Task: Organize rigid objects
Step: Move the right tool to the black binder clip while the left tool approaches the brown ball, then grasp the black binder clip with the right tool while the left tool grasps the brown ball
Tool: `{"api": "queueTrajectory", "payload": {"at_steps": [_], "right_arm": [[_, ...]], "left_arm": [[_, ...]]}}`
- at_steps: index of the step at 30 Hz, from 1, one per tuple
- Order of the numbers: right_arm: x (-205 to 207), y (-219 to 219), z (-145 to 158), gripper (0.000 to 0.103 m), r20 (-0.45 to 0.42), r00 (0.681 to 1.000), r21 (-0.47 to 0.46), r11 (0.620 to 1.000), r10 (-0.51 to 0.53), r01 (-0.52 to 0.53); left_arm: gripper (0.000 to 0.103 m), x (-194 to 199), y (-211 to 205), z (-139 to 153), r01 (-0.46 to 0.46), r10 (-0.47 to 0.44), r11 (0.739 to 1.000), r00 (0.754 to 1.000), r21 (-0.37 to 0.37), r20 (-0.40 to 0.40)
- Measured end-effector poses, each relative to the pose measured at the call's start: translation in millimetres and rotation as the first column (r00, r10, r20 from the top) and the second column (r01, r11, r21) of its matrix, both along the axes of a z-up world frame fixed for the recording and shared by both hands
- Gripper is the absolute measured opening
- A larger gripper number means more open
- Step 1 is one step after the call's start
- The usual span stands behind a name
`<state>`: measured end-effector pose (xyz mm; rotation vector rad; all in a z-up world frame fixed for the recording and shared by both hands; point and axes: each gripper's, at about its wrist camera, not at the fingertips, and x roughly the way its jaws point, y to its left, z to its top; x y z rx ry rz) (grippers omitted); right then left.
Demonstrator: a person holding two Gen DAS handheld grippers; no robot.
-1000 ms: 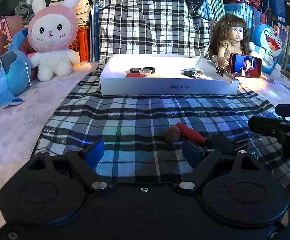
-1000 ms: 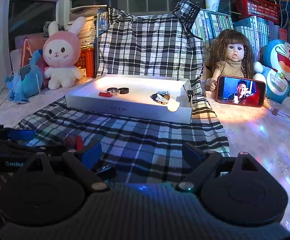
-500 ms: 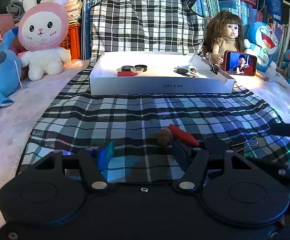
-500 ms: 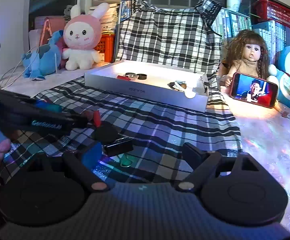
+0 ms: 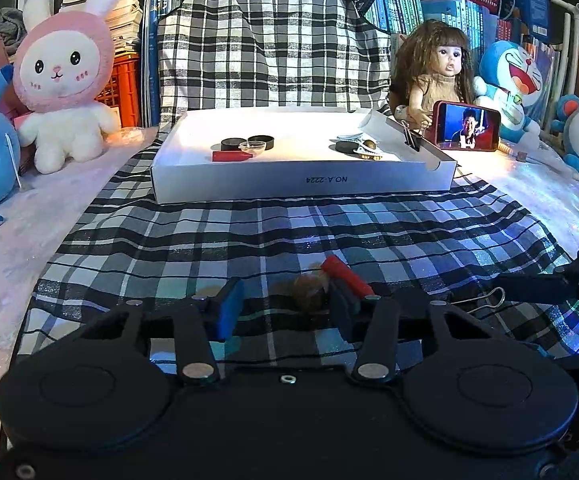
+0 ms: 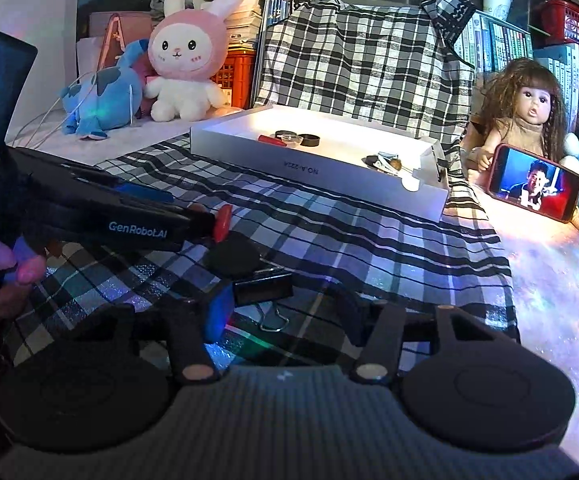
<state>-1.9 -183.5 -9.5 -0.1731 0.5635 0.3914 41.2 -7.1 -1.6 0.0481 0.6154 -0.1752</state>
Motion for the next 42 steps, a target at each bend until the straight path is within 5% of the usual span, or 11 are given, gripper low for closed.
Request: {"api": "queueTrajectory", "payload": {"at_steps": [7,12,18,42], "right_arm": [[4,4,-1,0.061,-0.005,1.000,0.011,1.000,0.000,0.000],[5,6,1,0.055,-0.015,1.000,0.033,0.999,0.002,-0.001],[4,11,0,0.043,-0.019,1.000,0.036,0.999,0.014,-0.013],[5,-5,7,0.039,-0.014,0.993,0.074,0.990,-0.116,0.117]], "left_arm": [[0.042,-3,-1,-3,0.005,-0.005,1.000,1.000,0.001,0.015],[0.024,-4,0,-2,0.016,-0.016,0.999,1.000,-0.030,0.012],[0.018,-5,-2,-2,0.022,-0.022,0.999,1.000,-0.031,0.016],[0.016,-11,-6,3,0.013,-0.013,0.998,1.000,-0.058,-0.001]]}}
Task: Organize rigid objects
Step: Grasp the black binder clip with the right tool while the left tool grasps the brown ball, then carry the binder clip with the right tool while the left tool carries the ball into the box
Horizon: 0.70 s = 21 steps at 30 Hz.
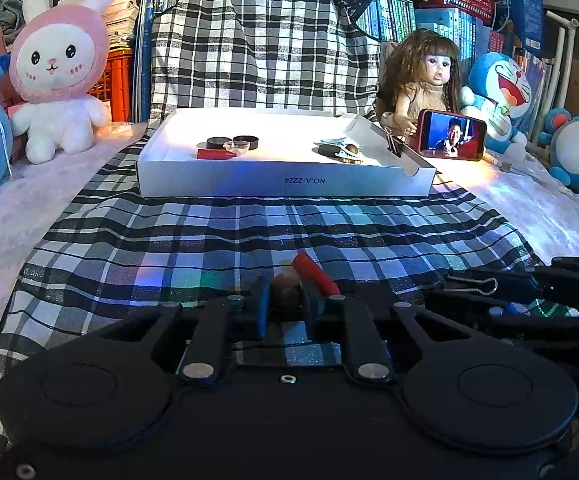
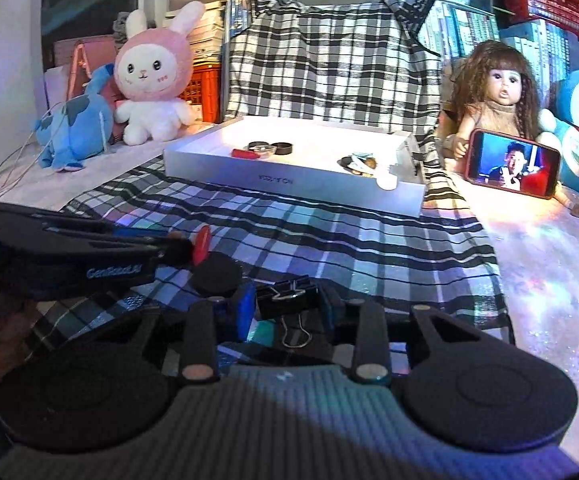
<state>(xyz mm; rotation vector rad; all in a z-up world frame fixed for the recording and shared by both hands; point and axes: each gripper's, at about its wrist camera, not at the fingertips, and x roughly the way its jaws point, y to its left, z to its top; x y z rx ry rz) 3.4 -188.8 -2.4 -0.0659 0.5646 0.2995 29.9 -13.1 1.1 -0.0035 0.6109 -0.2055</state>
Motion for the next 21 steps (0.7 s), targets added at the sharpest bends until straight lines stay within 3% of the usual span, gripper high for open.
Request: {"api": "queueTrajectory", "payload": {"at_steps": [21], "right_arm": [[25,-13,13,0.038,-0.016,0.991,0.063,0.989,-0.134,0.135]], "left_arm": [[0.016,9,2,14,-0.024,0.024,1.000,1.000,-0.008,0.015]]}}
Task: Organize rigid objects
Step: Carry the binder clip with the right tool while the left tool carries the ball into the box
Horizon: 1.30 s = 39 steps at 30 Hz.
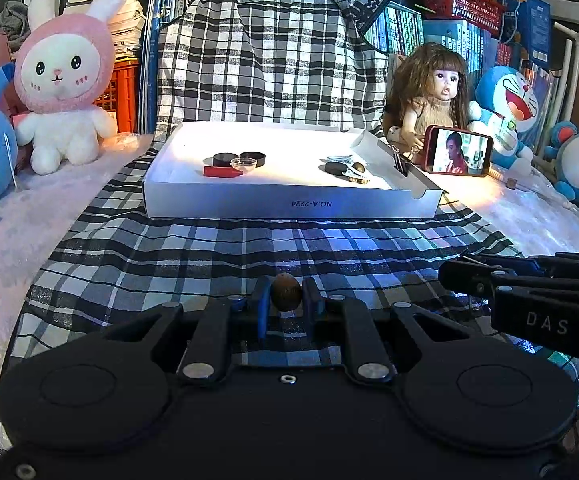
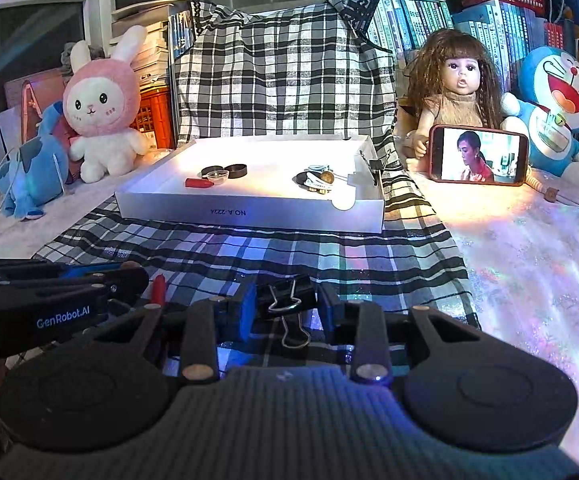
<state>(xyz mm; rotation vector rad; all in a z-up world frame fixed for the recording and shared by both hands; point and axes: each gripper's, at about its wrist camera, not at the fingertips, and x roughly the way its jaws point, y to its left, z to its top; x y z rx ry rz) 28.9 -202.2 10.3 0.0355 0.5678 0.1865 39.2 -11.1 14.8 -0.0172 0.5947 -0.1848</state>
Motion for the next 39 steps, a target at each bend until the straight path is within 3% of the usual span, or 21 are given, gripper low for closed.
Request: {"api": "queueTrajectory", "payload": {"at_steps": [22,29,39], "right_arm": [[51,-15,24,0.038,-0.020,0.997,0.099,0.992,-0.071,0.073],[84,-19,33,0.038,-0.065,0.994,0.124,0.988,-0.083,0.090],[136,-17,39,0.038,-0.158,0.985,0.112,0.990,-0.072,0.091]], "left_arm": [[0.016,48,16,30,-0.008,0.008,1.000,0.999,-0.004,0.040],[0.016,80,29,41,-0.026,0.026,0.998,1.000,-0.059,0.007],[0.016,131,32,47,-0.055,0.052,0.997,0.997,-0.056,-0.050]]}}
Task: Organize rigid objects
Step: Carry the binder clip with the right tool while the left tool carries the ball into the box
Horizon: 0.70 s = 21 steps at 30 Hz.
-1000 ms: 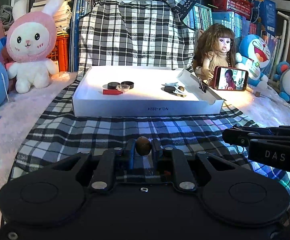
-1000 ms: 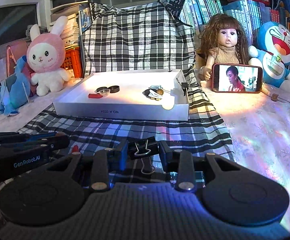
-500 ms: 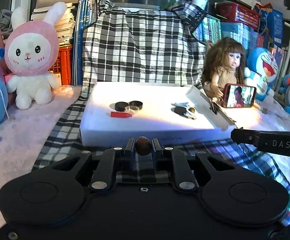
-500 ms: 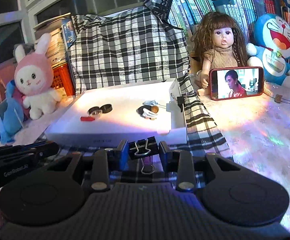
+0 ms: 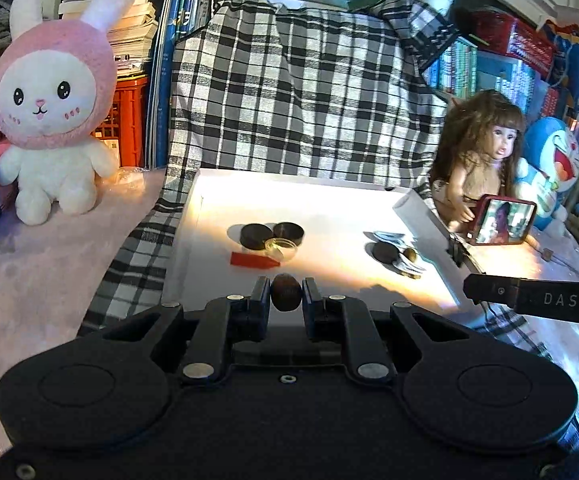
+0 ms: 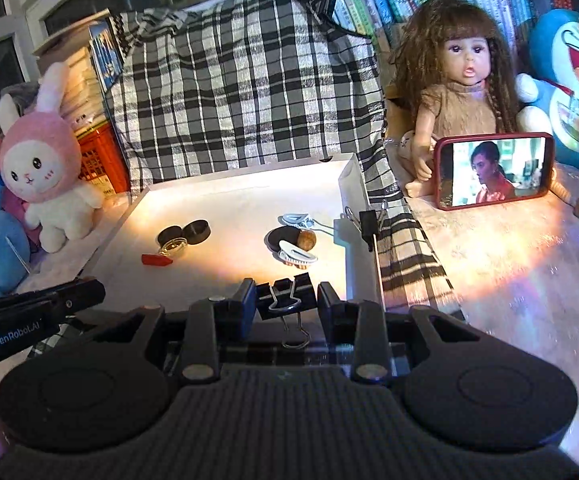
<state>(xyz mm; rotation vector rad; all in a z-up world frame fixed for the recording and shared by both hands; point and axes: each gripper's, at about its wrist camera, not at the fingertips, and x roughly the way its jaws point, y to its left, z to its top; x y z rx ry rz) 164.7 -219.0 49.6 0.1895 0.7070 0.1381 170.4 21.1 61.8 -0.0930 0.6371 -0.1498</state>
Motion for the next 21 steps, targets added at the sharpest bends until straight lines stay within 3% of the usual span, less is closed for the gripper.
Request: {"api": "queueTrajectory", "payload": {"at_steps": [8,21], "right_arm": [[34,4,-9,0.038,-0.084,0.996,-0.003,1.000,0.002,-0.002],[61,12,-33,0.038,-0.145,0.989,-0.018,1.000,-0.005,0.003]], "left_arm": [[0.016,34,1,-11,-0.013,0.013,1.000,0.998,0.004,-0.067],[0.016,65,1,-42,-0.044,0.048,0.998,0.992,0.039,-0.116]]}}
